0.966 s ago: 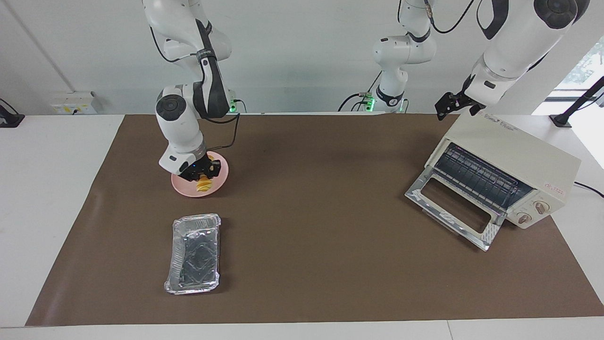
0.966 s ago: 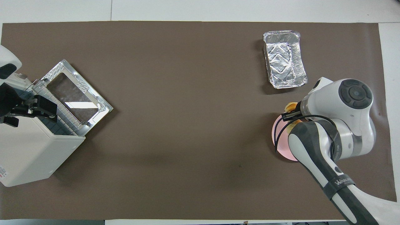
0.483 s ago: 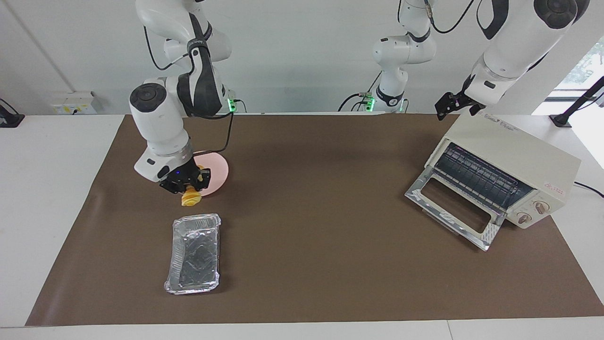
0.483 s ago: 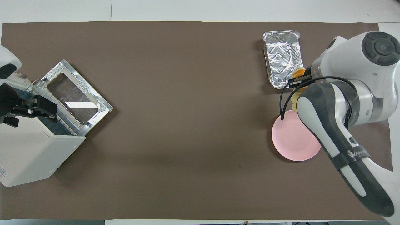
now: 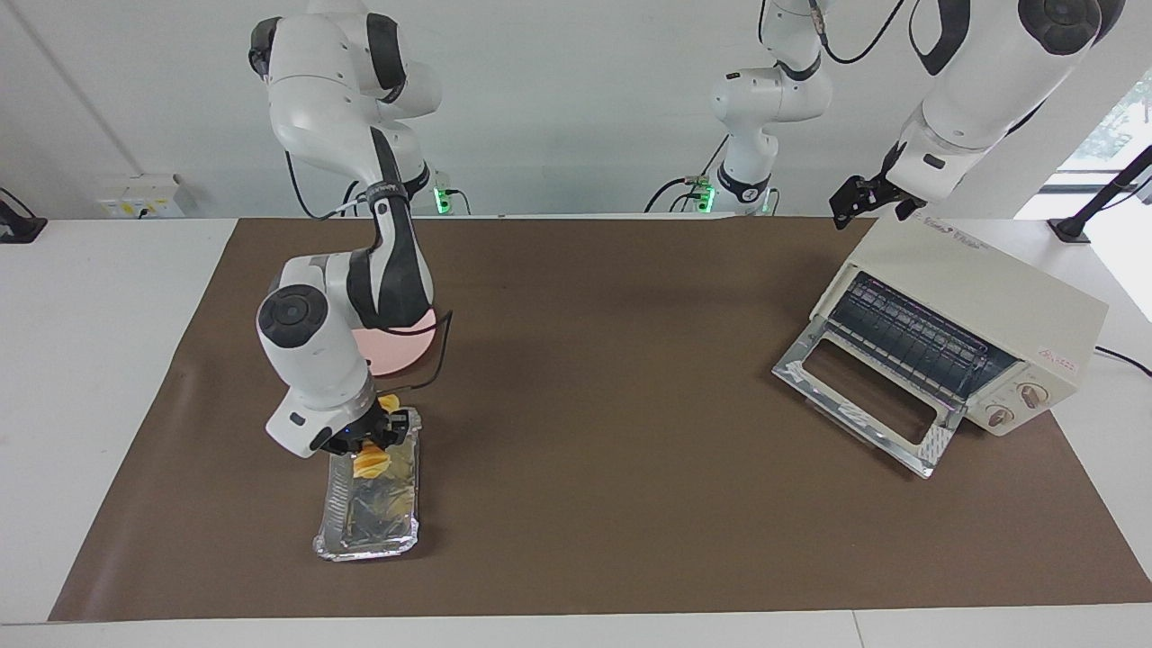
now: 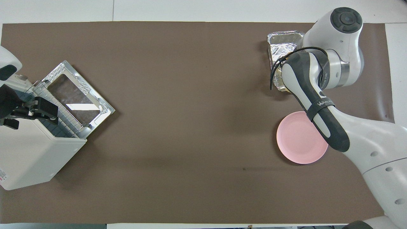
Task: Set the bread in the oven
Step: 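Lift the bread roll and carry it over the foil tray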
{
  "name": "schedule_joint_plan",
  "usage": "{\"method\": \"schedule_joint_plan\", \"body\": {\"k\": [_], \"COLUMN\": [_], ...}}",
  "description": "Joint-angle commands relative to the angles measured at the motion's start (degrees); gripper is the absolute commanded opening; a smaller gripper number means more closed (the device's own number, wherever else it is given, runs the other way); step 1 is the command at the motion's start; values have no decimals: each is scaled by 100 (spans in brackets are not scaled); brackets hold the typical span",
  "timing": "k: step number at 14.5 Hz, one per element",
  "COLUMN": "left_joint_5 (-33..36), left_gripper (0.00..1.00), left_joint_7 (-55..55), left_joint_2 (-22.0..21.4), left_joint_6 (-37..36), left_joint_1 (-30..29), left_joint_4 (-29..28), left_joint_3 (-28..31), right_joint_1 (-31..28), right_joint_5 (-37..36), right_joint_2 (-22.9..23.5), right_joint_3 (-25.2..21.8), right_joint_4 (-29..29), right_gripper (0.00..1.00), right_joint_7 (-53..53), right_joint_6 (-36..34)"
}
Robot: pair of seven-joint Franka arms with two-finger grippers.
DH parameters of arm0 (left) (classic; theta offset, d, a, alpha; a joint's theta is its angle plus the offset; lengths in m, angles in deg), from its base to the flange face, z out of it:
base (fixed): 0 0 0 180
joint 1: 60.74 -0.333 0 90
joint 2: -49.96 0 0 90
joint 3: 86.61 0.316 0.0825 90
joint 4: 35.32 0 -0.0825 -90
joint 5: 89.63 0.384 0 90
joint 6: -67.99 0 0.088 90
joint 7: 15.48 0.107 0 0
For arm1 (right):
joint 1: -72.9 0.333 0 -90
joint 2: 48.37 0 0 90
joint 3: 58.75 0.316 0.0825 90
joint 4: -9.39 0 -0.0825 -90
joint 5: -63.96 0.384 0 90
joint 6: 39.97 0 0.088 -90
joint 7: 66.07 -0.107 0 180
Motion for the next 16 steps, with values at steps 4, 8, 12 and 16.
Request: {"method": "schedule_joint_plan", "body": {"k": [4,8,12,16], "left_joint_5": [-102,-102,-102,-102], "left_gripper": [100,100,100,100], "left_joint_7": [17,17,17,17], "left_joint_2": [-169,-169,-169,-169], "left_joint_6": [112,112,112,112], "left_joint_1": [-61,-61,-61,-61], "left_joint_4": [-183,-183,-183,-183], "left_joint_3": [-11,-11,-11,-11], "right_joint_1": [-225,-321,-313,-321], "right_joint_5": [124,212,511,511], "right_joint_2": [462,1041,1156,1262], "right_joint_3": [26,61,44,35], "right_joint_4": [472,1505,1852,1896], "right_gripper": [0,0,0,0], "right_joint_7": [130,130,7,7], "right_joint_6": [66,-503,-928,-866]}}
